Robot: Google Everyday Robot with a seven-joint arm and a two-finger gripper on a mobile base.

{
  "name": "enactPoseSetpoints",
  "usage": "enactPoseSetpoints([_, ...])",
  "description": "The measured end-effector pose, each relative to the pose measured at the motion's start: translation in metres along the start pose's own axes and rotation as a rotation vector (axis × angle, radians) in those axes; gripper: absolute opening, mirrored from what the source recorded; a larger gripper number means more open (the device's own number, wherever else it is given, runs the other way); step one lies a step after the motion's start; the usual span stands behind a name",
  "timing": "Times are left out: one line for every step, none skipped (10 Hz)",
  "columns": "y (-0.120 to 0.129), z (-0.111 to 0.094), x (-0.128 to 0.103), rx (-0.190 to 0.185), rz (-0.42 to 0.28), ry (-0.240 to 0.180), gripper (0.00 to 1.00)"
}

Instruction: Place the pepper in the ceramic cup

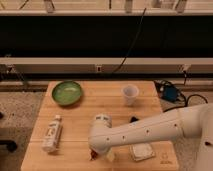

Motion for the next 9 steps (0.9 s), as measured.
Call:
enactPoseSetpoints([-0.0018,-0.0006,-0.0013,0.001,-0.007,0.002,0.8])
enactPoseSetpoints([-0.0033,-0.0003,-0.002,0.001,-0.013,0.004,0.8])
enactPoseSetpoints([-0.0053,0.0008,-0.0032,0.0,-0.02,0.007,0.74])
enactPoseSetpoints([-0.0065,0.0018,-0.0043,-0.003,-0.026,0.01,0.64])
enactPoseSetpoints([-0.007,0.0028,-0.0045,-0.005,-0.031,0.012,0.56])
enactPoseSetpoints([-0.0077,0.0037,-0.0053,-0.008,-0.036,0.013,0.46])
enactPoseSetpoints([-0.0081,0.0048,-0.0063,-0.012,-0.043,0.014,0.34])
enactPoseSetpoints([-0.0083,0.0049,-0.0067,-0.014,-0.046,0.015,0.24])
enactPoseSetpoints([-0.0085,0.004,-0.007,-0.013,-0.051,0.016,0.16])
